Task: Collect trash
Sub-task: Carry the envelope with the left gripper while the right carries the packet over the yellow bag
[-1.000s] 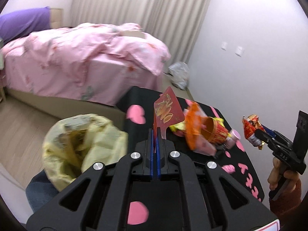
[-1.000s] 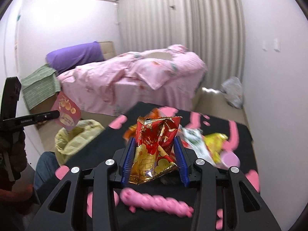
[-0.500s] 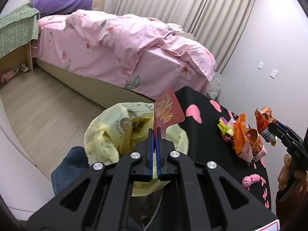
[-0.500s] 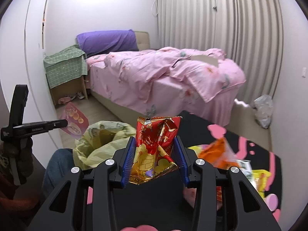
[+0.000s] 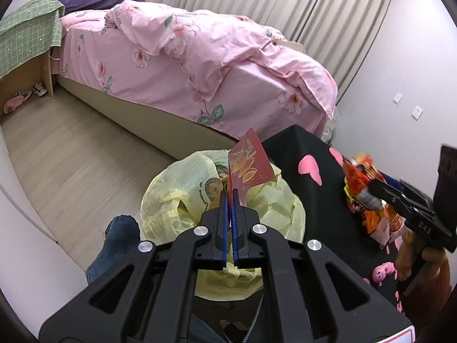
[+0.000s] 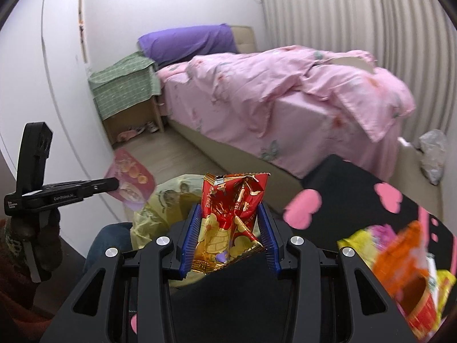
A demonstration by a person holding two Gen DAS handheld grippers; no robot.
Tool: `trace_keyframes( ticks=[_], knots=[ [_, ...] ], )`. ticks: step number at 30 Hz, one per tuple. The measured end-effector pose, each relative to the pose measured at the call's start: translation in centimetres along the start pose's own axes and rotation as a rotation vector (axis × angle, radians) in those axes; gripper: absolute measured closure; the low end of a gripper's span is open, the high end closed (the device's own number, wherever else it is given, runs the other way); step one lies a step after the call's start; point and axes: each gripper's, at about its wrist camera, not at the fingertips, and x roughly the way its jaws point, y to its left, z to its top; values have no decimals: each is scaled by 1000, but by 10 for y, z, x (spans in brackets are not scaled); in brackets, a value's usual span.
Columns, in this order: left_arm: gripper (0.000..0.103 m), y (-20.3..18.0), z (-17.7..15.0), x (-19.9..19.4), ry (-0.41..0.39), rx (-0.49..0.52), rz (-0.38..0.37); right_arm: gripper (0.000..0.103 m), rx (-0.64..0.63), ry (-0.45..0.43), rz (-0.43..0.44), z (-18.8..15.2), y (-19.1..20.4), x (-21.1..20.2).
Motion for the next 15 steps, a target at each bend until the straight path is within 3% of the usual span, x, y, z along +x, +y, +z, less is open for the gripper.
trace_keyframes(
  ticks=[4, 7, 10, 11, 15],
  knots=[
    [101, 0, -5, 34, 116, 24, -58, 64, -14, 42, 28, 4, 2, 30],
    [101, -2, -8, 65, 185, 51, -52, 64, -3, 58, 27, 7, 0, 45],
    [101, -1, -6, 83, 175, 89, 28, 64, 14, 81, 44, 5, 0, 56],
    [101, 2, -4, 89, 163, 101, 85, 64, 12, 89, 48, 4, 0, 58],
    [101, 14, 0, 96, 178, 82, 125, 64, -37, 146, 91, 0, 10, 79]
  ],
)
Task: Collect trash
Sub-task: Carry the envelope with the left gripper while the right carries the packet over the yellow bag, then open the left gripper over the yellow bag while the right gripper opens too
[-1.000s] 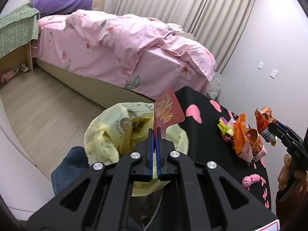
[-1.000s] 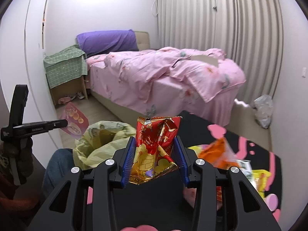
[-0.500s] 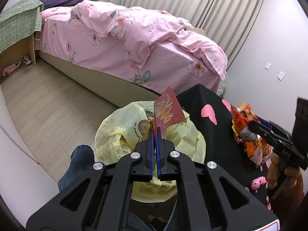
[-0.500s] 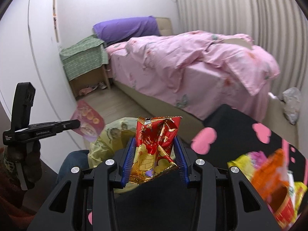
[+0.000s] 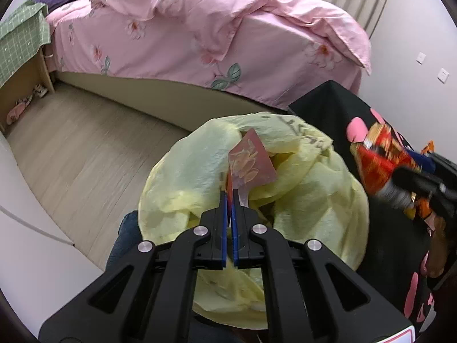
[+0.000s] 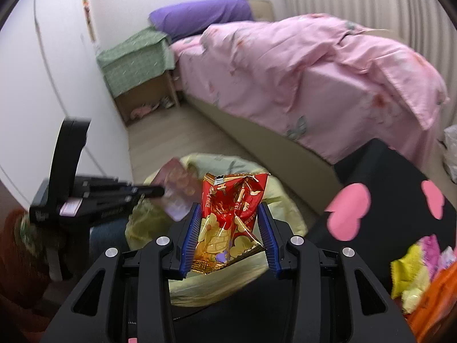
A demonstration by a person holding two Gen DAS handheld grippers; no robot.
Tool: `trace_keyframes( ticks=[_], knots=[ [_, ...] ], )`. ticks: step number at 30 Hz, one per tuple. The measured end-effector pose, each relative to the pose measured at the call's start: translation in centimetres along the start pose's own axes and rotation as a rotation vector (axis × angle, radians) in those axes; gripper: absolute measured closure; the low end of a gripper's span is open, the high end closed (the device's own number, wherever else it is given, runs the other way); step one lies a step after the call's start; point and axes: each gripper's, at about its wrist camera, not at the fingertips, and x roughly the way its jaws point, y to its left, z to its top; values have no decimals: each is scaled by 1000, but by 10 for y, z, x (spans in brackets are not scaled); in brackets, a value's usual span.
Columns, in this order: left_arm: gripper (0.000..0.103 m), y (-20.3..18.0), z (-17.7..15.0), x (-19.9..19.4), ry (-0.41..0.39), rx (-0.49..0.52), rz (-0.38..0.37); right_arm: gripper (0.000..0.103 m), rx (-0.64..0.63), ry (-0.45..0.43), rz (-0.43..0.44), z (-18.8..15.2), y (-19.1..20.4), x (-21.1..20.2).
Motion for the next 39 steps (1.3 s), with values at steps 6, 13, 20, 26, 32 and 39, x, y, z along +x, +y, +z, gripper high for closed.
trace_keyframes(
  ticks=[6, 13, 20, 26, 32, 39],
  knots=[
    [101, 17, -10, 2, 25, -11, 12, 64, -28, 92, 87, 10, 8, 43],
    [101, 26, -10, 2, 15, -58, -5, 64, -49, 273, 82, 5, 5, 74],
    [101, 25, -10, -1, 17, -68, -39, 64, 6, 263, 52, -16, -8, 56],
    [96, 23, -11, -13, 19, -112, -113, 58, -10, 134, 22, -12, -4, 39],
    [60, 30, 1, -50, -66, -212, -122, 47, -5, 48, 49, -4, -7, 20],
    [50, 2, 10, -102, -254, -167, -78, 43, 73, -107, 9, -10, -20, -52]
  ],
)
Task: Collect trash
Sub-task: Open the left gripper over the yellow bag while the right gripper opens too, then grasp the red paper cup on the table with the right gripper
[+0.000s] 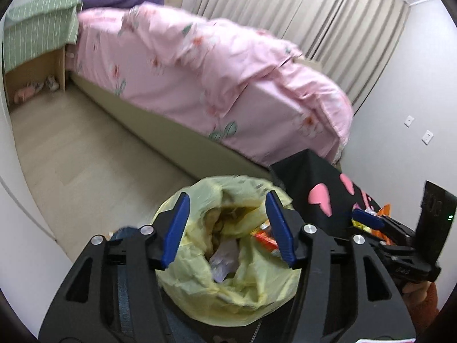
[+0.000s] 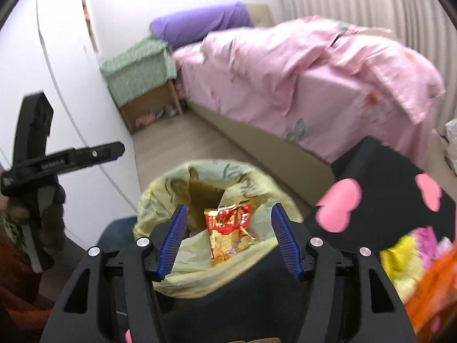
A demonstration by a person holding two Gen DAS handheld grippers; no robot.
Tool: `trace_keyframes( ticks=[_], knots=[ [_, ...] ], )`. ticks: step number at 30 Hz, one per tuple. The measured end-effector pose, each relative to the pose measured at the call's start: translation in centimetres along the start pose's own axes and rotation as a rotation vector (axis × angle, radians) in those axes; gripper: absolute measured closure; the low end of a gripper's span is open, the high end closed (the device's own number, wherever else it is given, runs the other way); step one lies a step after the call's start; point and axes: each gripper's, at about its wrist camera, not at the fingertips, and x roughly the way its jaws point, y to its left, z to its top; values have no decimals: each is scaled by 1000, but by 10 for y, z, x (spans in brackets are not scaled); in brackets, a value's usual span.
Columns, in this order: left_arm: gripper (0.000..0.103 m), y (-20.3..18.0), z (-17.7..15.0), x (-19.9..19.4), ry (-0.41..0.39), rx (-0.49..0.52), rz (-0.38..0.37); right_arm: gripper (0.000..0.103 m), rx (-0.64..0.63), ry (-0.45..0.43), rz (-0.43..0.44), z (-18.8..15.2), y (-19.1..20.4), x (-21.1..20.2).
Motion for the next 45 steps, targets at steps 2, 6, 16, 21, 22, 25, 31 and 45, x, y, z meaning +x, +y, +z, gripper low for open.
trace_keyframes(
  ticks=[2, 6, 16, 21, 22, 25, 31, 45],
  knots=[
    [50, -14, 0, -4, -14, 26, -2, 38, -2, -42, -11, -4, -3, -25],
    [49, -41, -6, -1, 0, 38, -34, 38, 3, -49, -61, -25, -12, -73],
    [49, -142, -51, 33, 150, 192, -198, 38, 63, -144, -431, -107, -50, -185],
    [49, -201, -67, 37, 189, 304, -339, 38, 242, -146, -506, -152, -94, -217],
    [49, -215, -70, 40, 196, 327, -369, 38, 278, -151, -528, -163, -103, -223],
    [49, -243, -75, 50, 206, 369, -391, 38, 326, -150, -583, -182, -117, -231],
    [49, -274, -85, 63, 228, 395, -405, 38, 205, -130, -526, -179, -118, -225],
    [49, -215, -75, 64, 232, 287, -292, 46, -224, 106, -477, -119, -130, -126]
  ],
)
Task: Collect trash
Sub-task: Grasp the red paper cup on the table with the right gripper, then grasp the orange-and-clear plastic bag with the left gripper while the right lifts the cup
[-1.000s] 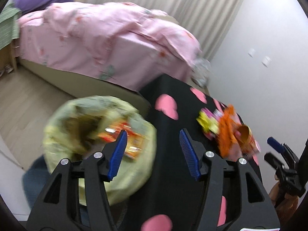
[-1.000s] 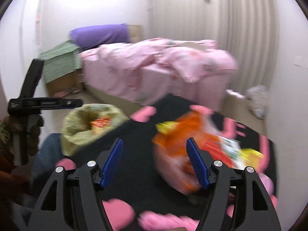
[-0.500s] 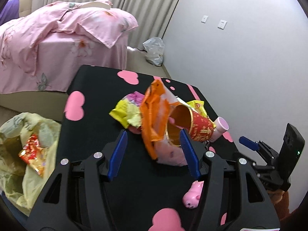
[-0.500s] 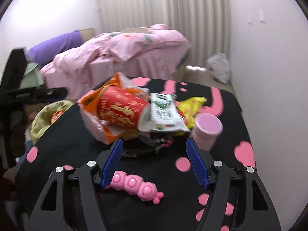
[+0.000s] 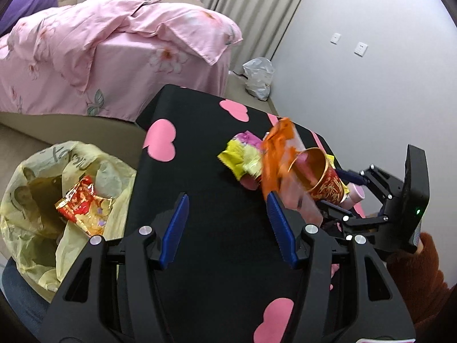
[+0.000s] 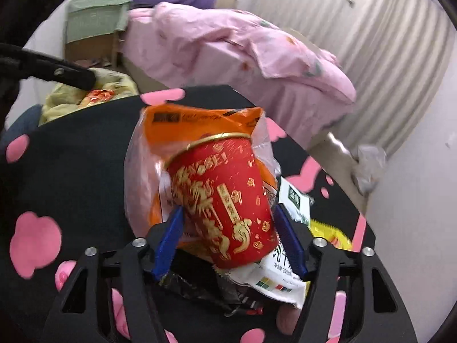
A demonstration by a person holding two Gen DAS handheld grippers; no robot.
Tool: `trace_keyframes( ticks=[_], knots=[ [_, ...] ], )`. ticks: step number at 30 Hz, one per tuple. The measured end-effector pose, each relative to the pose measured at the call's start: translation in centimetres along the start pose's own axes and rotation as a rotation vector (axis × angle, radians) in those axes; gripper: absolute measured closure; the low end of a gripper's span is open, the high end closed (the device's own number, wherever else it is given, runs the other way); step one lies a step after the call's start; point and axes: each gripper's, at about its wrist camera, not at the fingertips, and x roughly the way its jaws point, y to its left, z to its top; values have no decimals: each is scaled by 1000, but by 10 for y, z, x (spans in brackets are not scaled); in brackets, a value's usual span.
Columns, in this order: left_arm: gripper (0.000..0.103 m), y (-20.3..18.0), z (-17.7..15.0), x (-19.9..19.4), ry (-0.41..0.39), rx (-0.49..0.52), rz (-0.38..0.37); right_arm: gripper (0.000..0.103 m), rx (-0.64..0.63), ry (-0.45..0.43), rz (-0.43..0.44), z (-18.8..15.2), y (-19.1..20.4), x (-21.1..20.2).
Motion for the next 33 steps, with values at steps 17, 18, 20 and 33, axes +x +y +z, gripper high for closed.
trace_keyframes(
  ticks=[17, 18, 20, 33],
  knots=[
    [43, -36, -1, 37, 35, 20, -200, 50, 569, -159, -11, -72, -27, -91],
    [41, -35, 0, 40, 38, 4, -210, 50, 589, -162, -20, -76, -29, -92],
    [40, -36, 1, 49, 54, -23, -226, 49, 641, -163, -31, -87, -33, -96],
    [68, -42, 3, 76, 144, -3, -146, 49, 614, -114, -88, -95, -18, -92]
  ],
)
